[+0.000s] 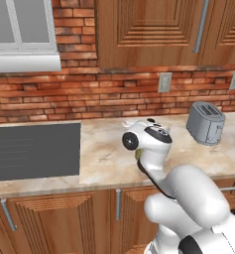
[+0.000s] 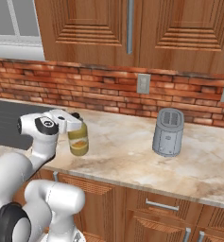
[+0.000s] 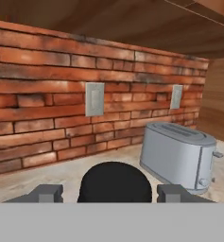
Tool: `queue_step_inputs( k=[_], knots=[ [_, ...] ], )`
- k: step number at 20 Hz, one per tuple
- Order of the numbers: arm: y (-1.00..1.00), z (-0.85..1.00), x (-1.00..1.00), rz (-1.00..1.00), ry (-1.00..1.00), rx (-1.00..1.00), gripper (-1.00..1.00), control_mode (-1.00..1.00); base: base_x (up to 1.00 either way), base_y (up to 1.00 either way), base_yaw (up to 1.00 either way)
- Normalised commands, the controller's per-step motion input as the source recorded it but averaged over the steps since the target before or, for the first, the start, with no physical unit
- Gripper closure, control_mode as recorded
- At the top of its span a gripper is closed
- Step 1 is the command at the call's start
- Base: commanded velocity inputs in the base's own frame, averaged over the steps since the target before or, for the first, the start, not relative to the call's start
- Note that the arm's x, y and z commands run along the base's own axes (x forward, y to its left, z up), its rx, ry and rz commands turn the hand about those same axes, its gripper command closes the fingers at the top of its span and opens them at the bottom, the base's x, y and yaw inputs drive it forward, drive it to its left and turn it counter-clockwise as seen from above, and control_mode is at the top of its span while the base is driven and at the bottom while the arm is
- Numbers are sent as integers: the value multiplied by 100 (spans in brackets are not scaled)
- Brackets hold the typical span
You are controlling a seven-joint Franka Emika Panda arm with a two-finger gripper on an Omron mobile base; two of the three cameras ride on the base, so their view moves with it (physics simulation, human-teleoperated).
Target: There is a wine glass and glass cup on the dining counter. Place the wine bottle next to the wine glass and the juice bottle next to the glass cup.
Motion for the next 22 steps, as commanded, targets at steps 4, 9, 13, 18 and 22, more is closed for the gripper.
queue_step_inputs(
  k=[4,9,13,18,22],
  knots=[
    [31,64,-14,0,6,0,100,-100,0,0,0],
    [20,57,-31,-3,15,0,100,-100,0,0,0],
    [16,38,-48,-4,6,0,100,-100,0,0,0],
    [15,16,-48,-4,0,-3,100,-100,0,0,0],
    [5,15,-32,0,0,-3,100,-100,0,0,0]
  ],
)
